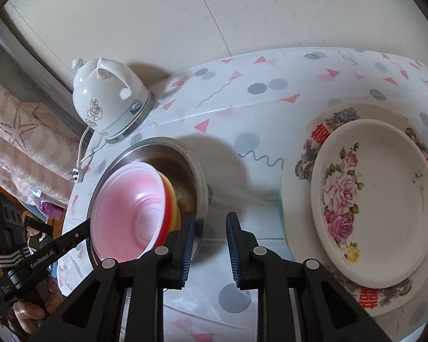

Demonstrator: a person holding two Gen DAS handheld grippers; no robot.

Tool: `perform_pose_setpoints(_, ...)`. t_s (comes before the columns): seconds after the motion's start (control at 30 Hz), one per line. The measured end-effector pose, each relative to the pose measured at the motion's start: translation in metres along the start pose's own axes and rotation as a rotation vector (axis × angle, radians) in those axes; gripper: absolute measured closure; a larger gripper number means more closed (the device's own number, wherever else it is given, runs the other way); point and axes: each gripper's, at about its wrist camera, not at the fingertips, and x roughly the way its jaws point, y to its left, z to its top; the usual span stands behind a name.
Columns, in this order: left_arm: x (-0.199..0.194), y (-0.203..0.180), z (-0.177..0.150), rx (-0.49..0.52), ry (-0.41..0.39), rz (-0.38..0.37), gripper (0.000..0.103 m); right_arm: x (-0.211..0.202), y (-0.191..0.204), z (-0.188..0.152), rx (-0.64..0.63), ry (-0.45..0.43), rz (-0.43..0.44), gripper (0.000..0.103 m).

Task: Organize plates and bowls
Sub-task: 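Grasp the steel bowl rim with the left gripper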

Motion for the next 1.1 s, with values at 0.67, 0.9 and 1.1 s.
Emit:
perform_pose_setpoints(0.67,-0.005,-0.003,-0.015,0.043,-0.021,0.045,0.089,0.02,0.015,-0.008,-0.033,0.063,0.007,0.089)
perform_pose_setpoints(0.9,-0.011,-0.001,-0.021,0.05,-0.037,0.056,0.088,0.023,0.017,-0.011,-0.028,0.081,0.006,0.089)
perform_pose_setpoints(1.1,-0.014,0.001,-0.025,0.05,-0.045,0.054,0.086,0.022,0.016,-0.016,-0.01,0.092,0.002,0.086)
